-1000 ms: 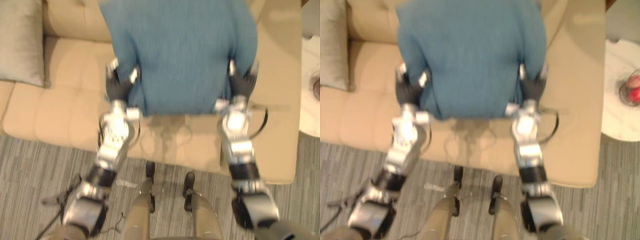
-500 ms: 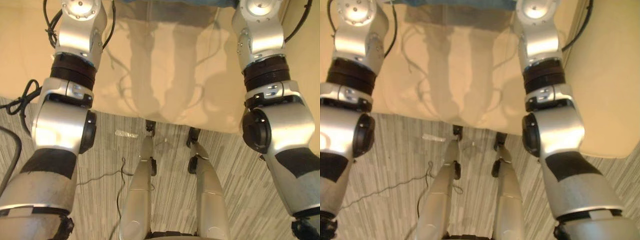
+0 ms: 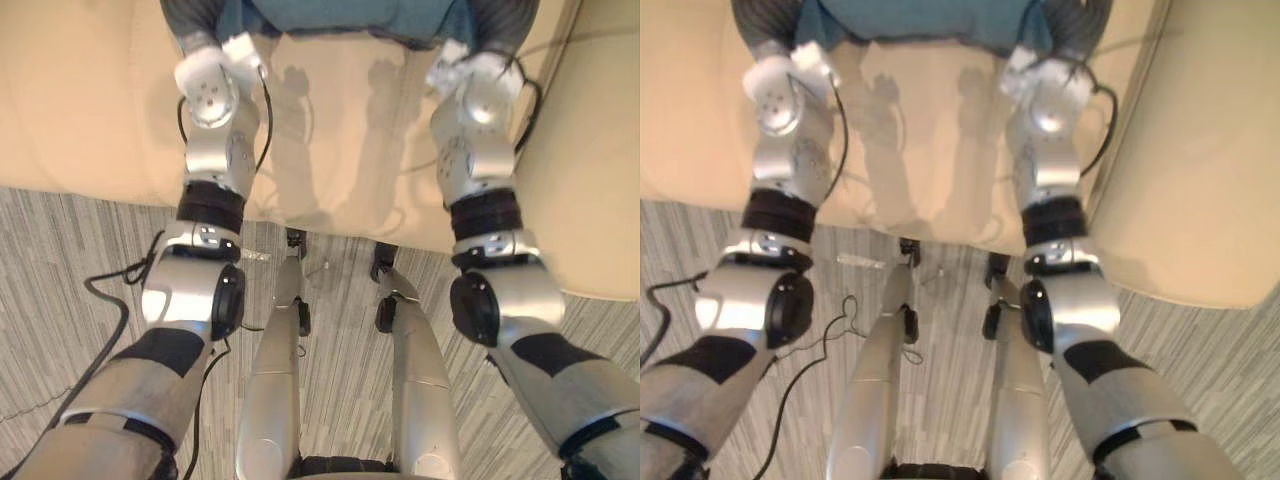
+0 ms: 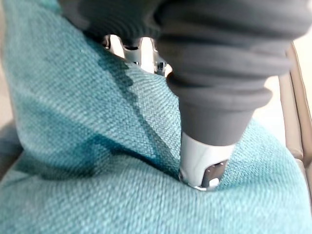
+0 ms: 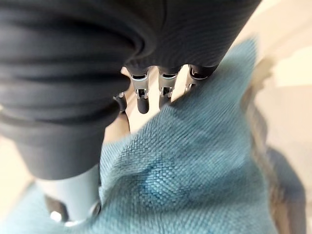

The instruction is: Pick up cushions and gather them together orderly.

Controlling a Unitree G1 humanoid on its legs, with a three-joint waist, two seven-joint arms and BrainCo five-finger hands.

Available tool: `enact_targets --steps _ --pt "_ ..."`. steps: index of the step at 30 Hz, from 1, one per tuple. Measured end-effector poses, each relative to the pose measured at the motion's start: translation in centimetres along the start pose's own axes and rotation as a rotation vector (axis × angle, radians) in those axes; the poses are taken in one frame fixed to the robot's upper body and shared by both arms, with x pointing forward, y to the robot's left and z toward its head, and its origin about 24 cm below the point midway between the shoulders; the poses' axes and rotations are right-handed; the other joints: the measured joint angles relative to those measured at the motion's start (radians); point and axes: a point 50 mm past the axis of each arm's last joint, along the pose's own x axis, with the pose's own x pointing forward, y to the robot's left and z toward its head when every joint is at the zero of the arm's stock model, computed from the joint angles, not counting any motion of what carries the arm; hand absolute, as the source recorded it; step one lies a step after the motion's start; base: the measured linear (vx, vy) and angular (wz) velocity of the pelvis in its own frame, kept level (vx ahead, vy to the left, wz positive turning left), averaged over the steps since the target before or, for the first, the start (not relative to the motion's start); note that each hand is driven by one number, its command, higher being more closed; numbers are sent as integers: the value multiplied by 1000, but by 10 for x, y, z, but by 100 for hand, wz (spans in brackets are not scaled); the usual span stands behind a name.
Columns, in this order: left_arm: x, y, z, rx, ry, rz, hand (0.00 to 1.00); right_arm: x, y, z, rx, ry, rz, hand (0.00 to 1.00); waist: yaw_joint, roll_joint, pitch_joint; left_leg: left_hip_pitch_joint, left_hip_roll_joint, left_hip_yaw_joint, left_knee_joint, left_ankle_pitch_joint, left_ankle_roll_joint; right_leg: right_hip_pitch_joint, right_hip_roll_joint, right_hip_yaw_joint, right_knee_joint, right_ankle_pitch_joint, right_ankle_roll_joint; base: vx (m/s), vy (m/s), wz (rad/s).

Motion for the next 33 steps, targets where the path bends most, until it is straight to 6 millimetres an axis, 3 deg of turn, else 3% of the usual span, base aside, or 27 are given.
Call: enact_targets --steps 3,6,10,11,13,15,16,17,18,20,21,23,24,26,27,29,32,33 --pt "-5 14 -7 4 10 20 0 -9 -12 -5 -1 -6 2 0 -9 0 0 32 9 11 14 -14 1 43 1 -9 4 -8 -1 -106 -89 8" --pt "-17 33 -16 21 9 19 0 -21 -38 -12 -35 -28 -20 0 -11 -14 -6 94 23 43 47 -32 8 126 -2 -21 8 -24 -8 -50 -75 14" --pt "-37 74 -30 121 21 26 0 -52 -83 -36 -125 15 -25 0 -7 -56 -67 170 16 50 64 -55 12 207 -17 -29 25 -61 -3 34 -67 14" --pt "-45 85 -35 145 34 14 0 -65 -105 -45 -162 52 -40 0 -8 -59 -68 210 14 41 63 -54 10 260 -19 -47 22 -70 -4 86 -58 30" --pt "-58 97 -44 170 64 7 0 -79 -124 -54 -197 93 -54 0 -6 -69 -75 247 10 36 65 -57 14 303 -25 -55 22 -81 -4 85 -57 23" --pt "-93 119 -66 207 150 -4 0 -110 -151 -68 -260 179 -42 0 -6 -75 -81 314 4 25 83 -87 14 392 -32 -70 10 -103 0 112 -56 20" --pt "-102 124 -72 214 178 -7 0 -117 -156 -71 -271 202 -38 0 -5 -77 -84 329 4 26 87 -94 17 412 -31 -71 5 -105 2 115 -31 10" --pt "-128 137 -89 223 264 -2 0 -136 -168 -79 -295 260 -25 0 -4 -78 -108 354 3 27 94 -110 16 449 -31 -73 -11 -110 6 92 -16 1" --pt "-139 141 -95 224 299 3 0 -143 -172 -82 -304 285 -20 0 -4 -79 -120 363 3 27 94 -119 19 461 -31 -75 -16 -111 8 153 -17 2" --pt "-199 160 -124 234 493 9 0 -185 -193 -98 -361 429 -3 0 -4 -84 -181 428 1 31 94 -150 21 544 -30 -78 -61 -116 13 146 4 0" --pt "-209 162 -127 238 524 8 0 -193 -195 -101 -368 454 2 0 -4 -85 -193 438 1 33 94 -155 21 558 -29 -78 -68 -117 13 159 9 -6" --pt "-264 180 -143 258 704 21 0 -242 -211 -117 -376 632 -1 0 -5 -92 -266 514 2 45 86 -182 20 647 -23 -76 -123 -118 15 161 14 -12" --pt "-275 184 -146 268 741 23 0 -252 -215 -122 -378 675 -5 0 -5 -93 -281 530 2 50 80 -185 18 664 -22 -75 -137 -118 16 169 21 -15" --pt "-320 205 -159 333 930 32 0 -296 -232 -142 -401 883 -27 0 -6 -91 -346 596 2 56 50 -187 11 734 -18 -72 -185 -115 20 153 17 -9" --pt "-329 210 -162 351 972 35 0 -305 -236 -146 -410 927 -29 0 -7 -91 -357 609 1 56 43 -187 10 747 -17 -72 -192 -115 21 123 5 -4" --pt "-370 235 -170 422 1174 78 0 -346 -251 -163 -444 1134 -48 0 -7 -88 -387 678 1 57 -7 -182 5 807 -10 -69 -237 -110 27 106 -6 -6" --pt "-410 257 -167 499 1359 113 0 -385 -266 -170 -484 1327 -82 0 -10 -74 -406 743 -2 58 -65 -171 3 863 1 -64 -297 -95 35 67 -1 -7" --pt "-415 261 -166 512 1383 110 0 -390 -268 -170 -496 1353 -80 0 -10 -72 -408 752 -3 58 -74 -169 3 873 2 -64 -308 -91 36 108 9 -6"
